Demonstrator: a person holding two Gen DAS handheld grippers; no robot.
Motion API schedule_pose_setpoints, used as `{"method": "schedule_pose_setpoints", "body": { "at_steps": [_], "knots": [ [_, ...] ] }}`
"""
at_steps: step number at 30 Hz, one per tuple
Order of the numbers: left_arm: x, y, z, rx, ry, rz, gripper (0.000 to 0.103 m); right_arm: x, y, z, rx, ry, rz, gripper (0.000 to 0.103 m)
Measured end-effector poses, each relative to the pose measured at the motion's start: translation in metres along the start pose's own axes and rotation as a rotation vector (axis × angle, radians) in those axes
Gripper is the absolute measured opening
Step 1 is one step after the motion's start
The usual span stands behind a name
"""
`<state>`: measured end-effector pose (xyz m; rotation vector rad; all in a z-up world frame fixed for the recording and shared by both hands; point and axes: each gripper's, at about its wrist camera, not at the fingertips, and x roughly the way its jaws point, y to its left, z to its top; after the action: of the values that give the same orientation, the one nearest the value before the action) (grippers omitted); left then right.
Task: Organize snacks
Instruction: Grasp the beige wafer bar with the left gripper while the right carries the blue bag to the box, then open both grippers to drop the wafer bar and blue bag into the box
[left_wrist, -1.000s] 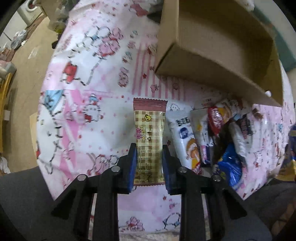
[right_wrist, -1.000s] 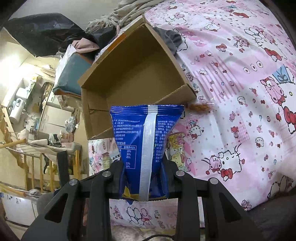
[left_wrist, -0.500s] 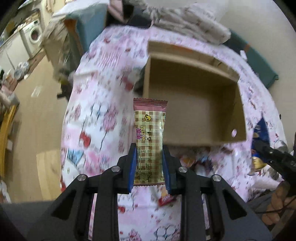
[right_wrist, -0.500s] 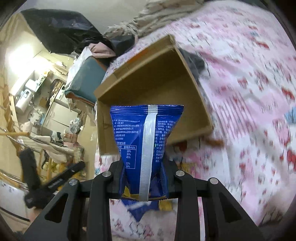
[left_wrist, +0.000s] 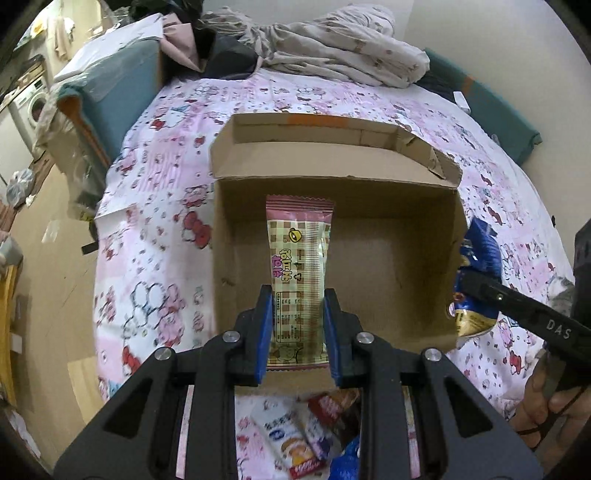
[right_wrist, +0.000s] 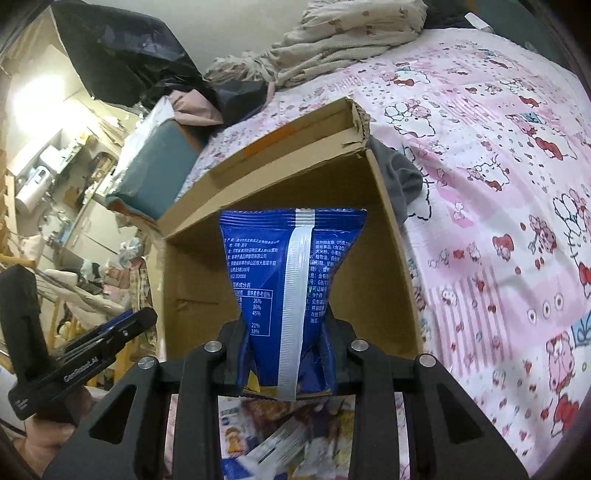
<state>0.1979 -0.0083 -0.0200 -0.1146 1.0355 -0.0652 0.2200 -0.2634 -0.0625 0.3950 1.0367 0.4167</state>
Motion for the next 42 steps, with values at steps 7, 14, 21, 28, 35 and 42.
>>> {"method": "schedule_pose_setpoints", "body": {
  "at_steps": [7,14,21,28,35,42],
  "knots": [
    [0.041,-0.002,-0.006,0.022,0.042,-0.024,0.022,0.022,-0.003,0.002,-0.015,0.029,-0.025,0.032],
    [0.046,-0.005,-0.010,0.044,0.030,-0.024,0.022,0.032,-0.001,-0.003,-0.033,0.061,-0.037,0.032],
    [0.047,-0.001,-0.008,0.002,0.038,-0.040,0.022,0.033,-0.001,-0.004,-0.026,0.056,-0.049,0.034],
    [0.044,-0.003,-0.009,0.015,0.027,-0.031,0.023,0.032,0.000,-0.005,-0.019,0.053,-0.041,0.035],
    [0.040,-0.002,-0.009,0.011,0.014,-0.012,0.035,0.031,0.004,-0.002,-0.024,0.043,-0.033,0.044],
    [0.032,-0.003,-0.009,-0.002,-0.027,0.047,0.078,0.022,0.000,0.003,-0.003,-0.001,-0.041,0.074]
  ]
}}
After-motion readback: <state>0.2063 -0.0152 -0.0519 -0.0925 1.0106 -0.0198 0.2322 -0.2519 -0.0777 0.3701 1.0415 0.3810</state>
